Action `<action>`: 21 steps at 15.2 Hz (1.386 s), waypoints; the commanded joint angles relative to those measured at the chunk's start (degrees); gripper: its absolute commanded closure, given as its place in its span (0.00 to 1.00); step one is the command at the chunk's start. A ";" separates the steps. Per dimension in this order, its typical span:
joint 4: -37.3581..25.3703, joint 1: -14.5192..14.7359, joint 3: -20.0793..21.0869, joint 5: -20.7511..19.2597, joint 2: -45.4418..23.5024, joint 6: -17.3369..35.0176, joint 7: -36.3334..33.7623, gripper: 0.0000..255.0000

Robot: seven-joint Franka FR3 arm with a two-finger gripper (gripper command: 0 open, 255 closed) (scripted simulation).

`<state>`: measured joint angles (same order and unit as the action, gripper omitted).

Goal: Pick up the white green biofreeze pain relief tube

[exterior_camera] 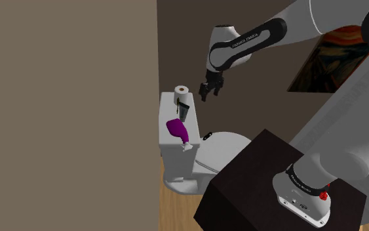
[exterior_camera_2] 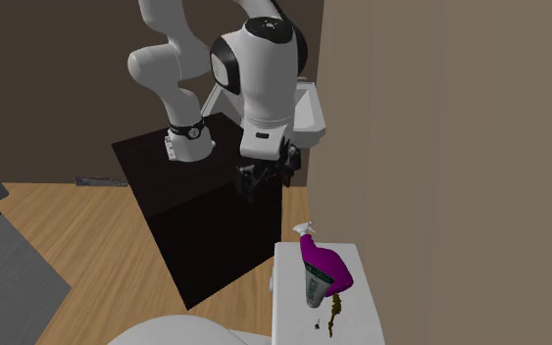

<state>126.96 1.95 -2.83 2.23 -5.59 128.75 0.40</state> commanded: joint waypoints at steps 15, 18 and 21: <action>-23.85 -0.94 2.12 3.83 -30.38 7.67 4.09 0.00; -24.12 -0.99 2.21 3.94 -32.13 9.14 4.25 0.00; -24.31 -1.01 2.25 4.01 -33.07 9.90 4.34 0.00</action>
